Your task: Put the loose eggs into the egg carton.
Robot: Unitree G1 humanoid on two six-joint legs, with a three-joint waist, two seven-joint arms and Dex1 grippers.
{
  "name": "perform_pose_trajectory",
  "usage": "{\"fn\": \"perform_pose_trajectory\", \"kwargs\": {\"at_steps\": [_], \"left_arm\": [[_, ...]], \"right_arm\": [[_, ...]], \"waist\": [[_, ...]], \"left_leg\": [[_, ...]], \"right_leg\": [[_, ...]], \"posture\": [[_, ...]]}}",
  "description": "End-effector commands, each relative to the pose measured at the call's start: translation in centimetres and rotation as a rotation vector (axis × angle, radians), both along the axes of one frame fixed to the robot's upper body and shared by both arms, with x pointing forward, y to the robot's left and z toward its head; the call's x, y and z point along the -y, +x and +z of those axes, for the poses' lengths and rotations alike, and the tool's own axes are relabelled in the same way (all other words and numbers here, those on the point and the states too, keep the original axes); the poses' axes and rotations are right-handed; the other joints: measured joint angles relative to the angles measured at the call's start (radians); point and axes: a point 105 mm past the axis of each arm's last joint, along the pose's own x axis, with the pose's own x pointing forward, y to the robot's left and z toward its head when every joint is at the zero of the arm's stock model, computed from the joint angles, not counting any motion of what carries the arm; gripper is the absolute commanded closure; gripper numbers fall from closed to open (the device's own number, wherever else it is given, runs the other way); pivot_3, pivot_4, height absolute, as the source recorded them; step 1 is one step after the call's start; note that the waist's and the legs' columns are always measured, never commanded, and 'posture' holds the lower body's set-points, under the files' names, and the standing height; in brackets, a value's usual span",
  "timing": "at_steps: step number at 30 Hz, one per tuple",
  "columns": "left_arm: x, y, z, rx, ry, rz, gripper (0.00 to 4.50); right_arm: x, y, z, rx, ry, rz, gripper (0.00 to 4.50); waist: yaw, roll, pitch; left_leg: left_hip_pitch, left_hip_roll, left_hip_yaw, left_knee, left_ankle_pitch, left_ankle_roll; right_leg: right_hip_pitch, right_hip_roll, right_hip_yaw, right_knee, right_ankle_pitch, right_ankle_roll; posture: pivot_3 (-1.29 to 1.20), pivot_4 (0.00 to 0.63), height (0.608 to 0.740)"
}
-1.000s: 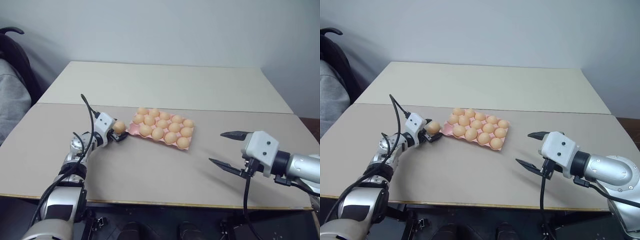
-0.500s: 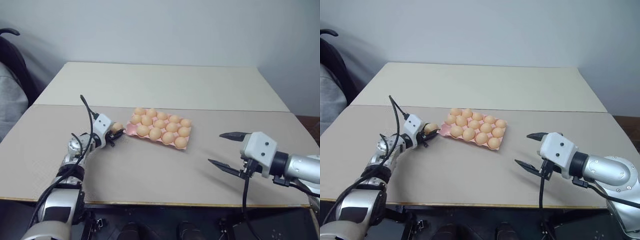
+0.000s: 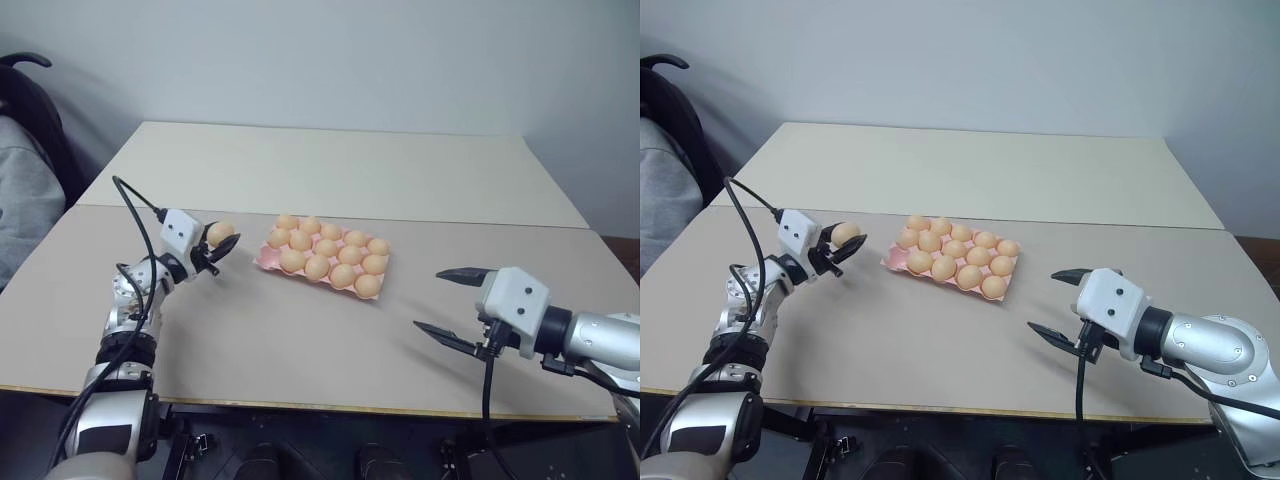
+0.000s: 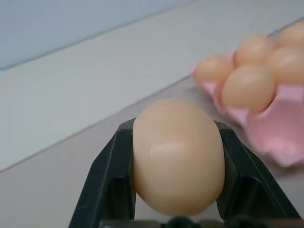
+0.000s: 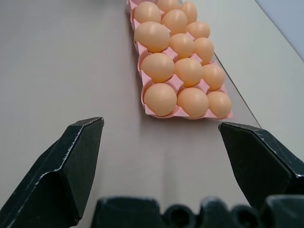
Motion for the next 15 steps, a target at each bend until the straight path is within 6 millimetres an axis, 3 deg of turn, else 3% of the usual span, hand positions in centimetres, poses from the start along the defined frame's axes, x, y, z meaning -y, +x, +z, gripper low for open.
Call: {"fn": "perform_pose_trajectory", "kwargs": {"at_steps": [1, 6, 13, 15], "left_arm": [[2.4, -0.7, 1.7, 0.039, -0.021, -0.146, 2.78], [4.8, -0.6, 0.7, -0.006, -0.024, -0.229, 2.78], [5.4, 0.5, 0.2, -0.018, -0.006, -0.204, 2.78], [5.5, 0.5, 0.3, 0.003, 0.008, -0.219, 2.05]], "right_arm": [[-0.3, -0.1, 0.9, 0.055, -0.005, -0.002, 0.00], [-0.2, -0.1, 0.8, 0.061, 0.003, -0.018, 0.00], [-0.1, -0.3, 0.7, 0.068, 0.009, -0.040, 0.00], [-0.1, -0.4, 0.7, 0.069, 0.011, -0.044, 0.00]], "waist": [[-0.002, 0.000, 0.000], [-0.005, 0.000, 0.000], [-0.008, 0.000, 0.000], [-0.008, 0.000, 0.000]], "left_leg": [[0.000, 0.000, 0.000, 0.000, 0.000, 0.000], [0.000, 0.000, 0.000, 0.000, 0.000, 0.000], [0.000, -0.001, 0.000, 0.000, 0.000, 0.000], [0.000, -0.001, 0.000, 0.000, 0.000, 0.000]], "right_leg": [[0.000, 0.000, 0.000, 0.000, 0.000, 0.000], [0.000, 0.000, 0.000, 0.000, 0.000, 0.000], [0.000, 0.000, 0.000, 0.000, 0.000, 0.000], [0.000, 0.000, 0.000, 0.000, 0.000, 0.000]], "posture": [[0.00, 0.150, 0.740], [0.00, 0.150, 0.740], [0.00, 0.150, 0.740], [0.00, 0.150, 0.740]]}}
